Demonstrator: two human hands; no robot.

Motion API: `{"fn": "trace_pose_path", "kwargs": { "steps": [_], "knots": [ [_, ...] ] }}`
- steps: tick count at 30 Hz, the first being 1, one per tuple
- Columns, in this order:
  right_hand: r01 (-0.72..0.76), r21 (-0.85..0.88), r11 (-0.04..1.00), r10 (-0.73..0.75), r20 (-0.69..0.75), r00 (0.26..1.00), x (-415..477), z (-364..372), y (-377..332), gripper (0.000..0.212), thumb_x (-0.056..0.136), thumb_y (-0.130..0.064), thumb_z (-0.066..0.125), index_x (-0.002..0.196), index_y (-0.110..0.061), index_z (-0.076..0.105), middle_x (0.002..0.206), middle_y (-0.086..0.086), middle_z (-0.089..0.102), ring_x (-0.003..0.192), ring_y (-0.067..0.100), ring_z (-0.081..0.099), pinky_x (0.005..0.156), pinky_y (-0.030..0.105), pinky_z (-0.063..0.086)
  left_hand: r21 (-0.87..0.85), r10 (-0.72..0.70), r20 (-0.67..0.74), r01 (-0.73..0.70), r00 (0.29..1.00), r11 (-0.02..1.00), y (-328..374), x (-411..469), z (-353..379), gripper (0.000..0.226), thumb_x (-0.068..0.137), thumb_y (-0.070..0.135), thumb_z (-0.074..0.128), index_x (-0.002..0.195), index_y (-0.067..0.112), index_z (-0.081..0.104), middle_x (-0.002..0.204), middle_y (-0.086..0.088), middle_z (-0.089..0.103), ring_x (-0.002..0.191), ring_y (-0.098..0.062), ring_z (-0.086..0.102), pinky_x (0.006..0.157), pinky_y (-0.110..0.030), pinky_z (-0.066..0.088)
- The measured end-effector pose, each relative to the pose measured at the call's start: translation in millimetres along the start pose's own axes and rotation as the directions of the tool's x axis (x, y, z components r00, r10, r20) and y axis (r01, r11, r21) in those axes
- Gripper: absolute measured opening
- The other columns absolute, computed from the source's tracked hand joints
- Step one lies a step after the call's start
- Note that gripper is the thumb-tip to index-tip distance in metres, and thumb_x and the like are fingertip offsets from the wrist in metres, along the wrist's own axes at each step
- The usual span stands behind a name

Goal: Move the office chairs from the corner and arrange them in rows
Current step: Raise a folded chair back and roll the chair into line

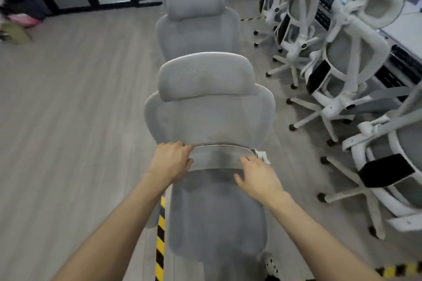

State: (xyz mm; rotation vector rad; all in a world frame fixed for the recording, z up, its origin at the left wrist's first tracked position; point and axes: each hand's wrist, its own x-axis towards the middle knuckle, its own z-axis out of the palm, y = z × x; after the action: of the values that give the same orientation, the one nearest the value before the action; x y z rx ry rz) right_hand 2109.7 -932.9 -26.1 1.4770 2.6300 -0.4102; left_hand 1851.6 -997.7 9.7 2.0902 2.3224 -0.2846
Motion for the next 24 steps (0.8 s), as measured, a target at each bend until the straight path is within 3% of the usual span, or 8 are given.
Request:
{"fn": "trace_pose_path", "kwargs": {
  "steps": [3,11,15,18,21,24],
  "knots": [
    [-0.031,-0.001,1.0,0.031,-0.011,0.999,-3,-1,-28,0.039,0.104,-0.045,0.058,0.133,-0.019,0.06,0.132,0.006,0.066,0.122,0.032,0.065,0.095,0.043,0.056,0.044,0.037,-0.031,-0.035,0.999,0.998,-26,0,-5,0.031,0.107,0.048,0.055,0.121,0.024,0.067,0.117,-0.004,0.072,0.115,-0.035,0.072,0.086,-0.04,0.052],
    [-0.002,0.034,0.999,0.004,-0.058,0.998,24,0,-65,0.041,0.106,-0.042,0.057,0.139,-0.018,0.059,0.137,0.004,0.066,0.128,0.029,0.063,0.098,0.041,0.052,0.012,0.025,-0.179,-0.023,0.983,1.0,-69,41,-39,0.031,0.107,0.044,0.053,0.122,0.023,0.071,0.114,-0.001,0.073,0.107,-0.03,0.072,0.073,-0.036,0.042],
    [-0.034,0.039,0.999,0.035,-0.031,0.999,48,8,-85,0.041,0.105,-0.043,0.056,0.138,-0.018,0.059,0.137,0.005,0.066,0.128,0.029,0.063,0.099,0.041,0.053,-0.006,0.109,-0.418,-0.123,0.902,0.992,-96,78,-66,0.023,0.103,0.034,0.055,0.11,0.019,0.071,0.103,-0.003,0.067,0.094,-0.03,0.068,0.064,-0.038,0.044],
    [-0.071,0.067,0.995,0.074,-0.046,0.996,78,16,-106,0.043,0.104,-0.041,0.057,0.141,-0.018,0.058,0.138,0.005,0.064,0.13,0.029,0.062,0.103,0.041,0.051,-0.018,0.182,-0.547,-0.229,0.817,0.973,-119,127,-82,0.027,0.096,0.028,0.059,0.118,0.015,0.068,0.118,-0.008,0.066,0.101,-0.034,0.065,0.072,-0.043,0.052],
    [-0.16,0.089,0.983,0.164,-0.042,0.986,114,24,-130,0.037,0.102,-0.038,0.057,0.133,-0.017,0.061,0.131,0.006,0.065,0.126,0.031,0.063,0.101,0.044,0.051,-0.136,0.284,-0.488,-0.394,0.825,0.909,-137,191,-100,0.045,0.098,0.028,0.064,0.142,0.021,0.063,0.14,-0.007,0.061,0.121,-0.033,0.063,0.086,-0.047,0.059],
    [-0.291,0.139,0.947,0.299,-0.043,0.953,141,35,-161,0.032,0.1,-0.035,0.056,0.125,-0.016,0.061,0.126,0.007,0.066,0.12,0.033,0.065,0.096,0.046,0.053,-0.34,0.477,-0.276,-0.549,0.834,0.763,-136,247,-110,0.058,0.103,0.014,0.056,0.158,0.029,0.049,0.151,-0.007,0.059,0.133,-0.032,0.06,0.102,-0.045,0.053]
  ]
}}
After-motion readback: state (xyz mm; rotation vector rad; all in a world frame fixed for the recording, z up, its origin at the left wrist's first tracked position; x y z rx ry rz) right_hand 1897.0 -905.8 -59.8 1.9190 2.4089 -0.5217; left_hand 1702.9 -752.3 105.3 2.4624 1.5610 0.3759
